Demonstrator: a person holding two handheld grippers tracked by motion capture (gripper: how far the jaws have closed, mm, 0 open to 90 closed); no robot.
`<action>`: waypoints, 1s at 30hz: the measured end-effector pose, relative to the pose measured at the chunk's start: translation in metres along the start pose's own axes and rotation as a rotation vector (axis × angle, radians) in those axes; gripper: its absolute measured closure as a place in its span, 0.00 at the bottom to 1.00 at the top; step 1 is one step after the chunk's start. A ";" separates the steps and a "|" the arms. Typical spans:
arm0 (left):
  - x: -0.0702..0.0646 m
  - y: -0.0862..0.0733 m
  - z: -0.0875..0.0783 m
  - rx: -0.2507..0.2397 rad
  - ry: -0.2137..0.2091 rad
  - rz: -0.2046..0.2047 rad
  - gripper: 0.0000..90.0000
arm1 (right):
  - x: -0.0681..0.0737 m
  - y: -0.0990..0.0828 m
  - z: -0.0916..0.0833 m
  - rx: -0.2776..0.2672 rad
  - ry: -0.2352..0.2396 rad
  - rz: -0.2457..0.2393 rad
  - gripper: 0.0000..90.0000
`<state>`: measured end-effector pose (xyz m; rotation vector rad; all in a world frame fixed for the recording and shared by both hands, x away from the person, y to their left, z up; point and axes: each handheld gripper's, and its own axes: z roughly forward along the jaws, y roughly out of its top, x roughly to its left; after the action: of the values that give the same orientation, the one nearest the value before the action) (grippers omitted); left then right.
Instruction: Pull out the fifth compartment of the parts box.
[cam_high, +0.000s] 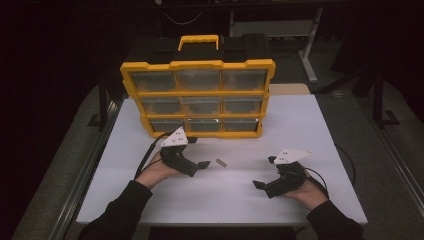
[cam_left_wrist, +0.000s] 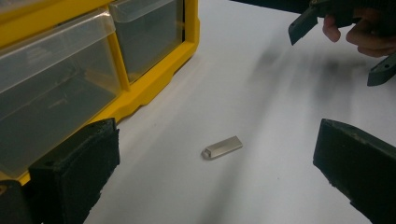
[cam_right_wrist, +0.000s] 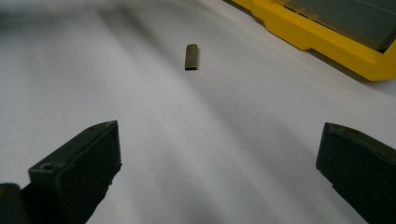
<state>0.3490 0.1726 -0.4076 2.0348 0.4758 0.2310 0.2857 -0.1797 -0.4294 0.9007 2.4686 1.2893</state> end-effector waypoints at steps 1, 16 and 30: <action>0.000 0.000 0.001 -0.003 -0.001 0.000 0.00 | 0.000 0.000 0.000 0.000 0.000 -0.001 0.00; 0.001 0.006 0.009 -0.009 -0.003 0.001 0.00 | 0.000 0.000 0.000 0.002 0.001 -0.001 0.00; 0.004 0.011 0.019 -0.010 -0.005 0.004 0.00 | -0.004 0.001 0.003 0.012 0.019 0.001 0.00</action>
<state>0.3621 0.1551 -0.4076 2.0260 0.4670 0.2302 0.2907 -0.1796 -0.4307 0.8969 2.4926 1.2908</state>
